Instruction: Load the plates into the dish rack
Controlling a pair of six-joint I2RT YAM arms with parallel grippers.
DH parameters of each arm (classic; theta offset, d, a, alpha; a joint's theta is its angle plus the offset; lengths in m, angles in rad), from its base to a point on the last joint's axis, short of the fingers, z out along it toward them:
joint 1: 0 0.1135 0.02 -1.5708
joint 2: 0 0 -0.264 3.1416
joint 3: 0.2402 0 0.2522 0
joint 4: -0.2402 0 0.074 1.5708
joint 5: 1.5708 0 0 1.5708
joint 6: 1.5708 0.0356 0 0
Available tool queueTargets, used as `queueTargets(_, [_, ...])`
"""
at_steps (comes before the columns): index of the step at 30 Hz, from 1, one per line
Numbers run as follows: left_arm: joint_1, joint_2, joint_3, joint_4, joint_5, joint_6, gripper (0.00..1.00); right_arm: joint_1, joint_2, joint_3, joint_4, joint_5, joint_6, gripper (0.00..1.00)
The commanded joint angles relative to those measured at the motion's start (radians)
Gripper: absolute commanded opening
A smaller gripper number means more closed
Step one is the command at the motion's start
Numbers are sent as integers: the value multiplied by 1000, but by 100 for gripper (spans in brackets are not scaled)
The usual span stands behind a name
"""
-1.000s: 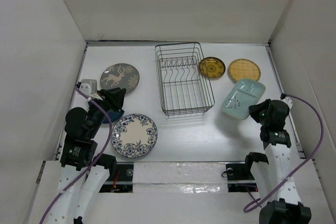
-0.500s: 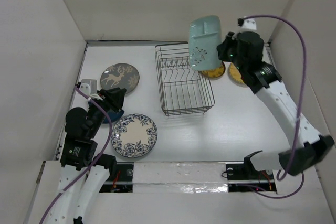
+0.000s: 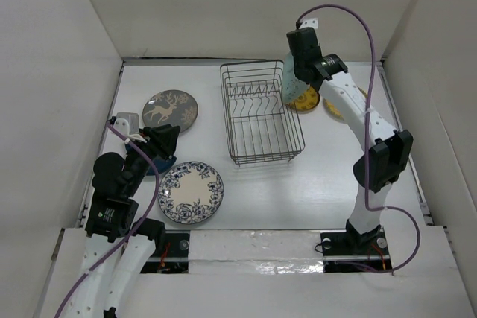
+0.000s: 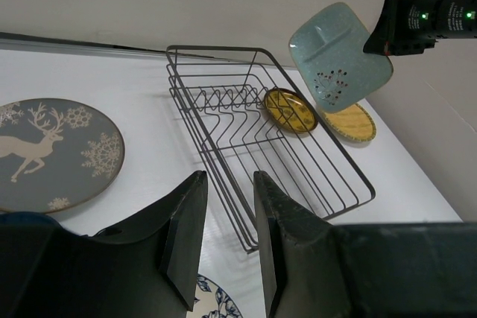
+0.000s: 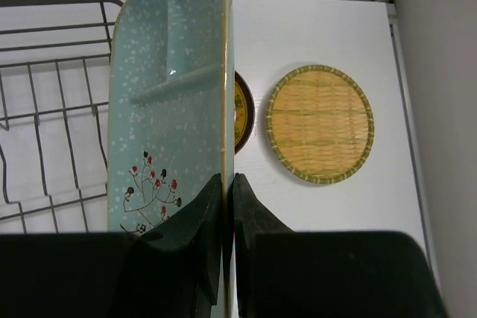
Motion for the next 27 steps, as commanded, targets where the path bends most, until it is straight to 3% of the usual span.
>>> queueTargets(1, [-5, 3, 22, 30, -1, 13, 28, 39, 14, 150, 55, 119, -29, 0])
queueTargets(27, [-5, 14, 22, 28, -5, 14, 31, 144, 258, 149, 116, 283, -246, 0])
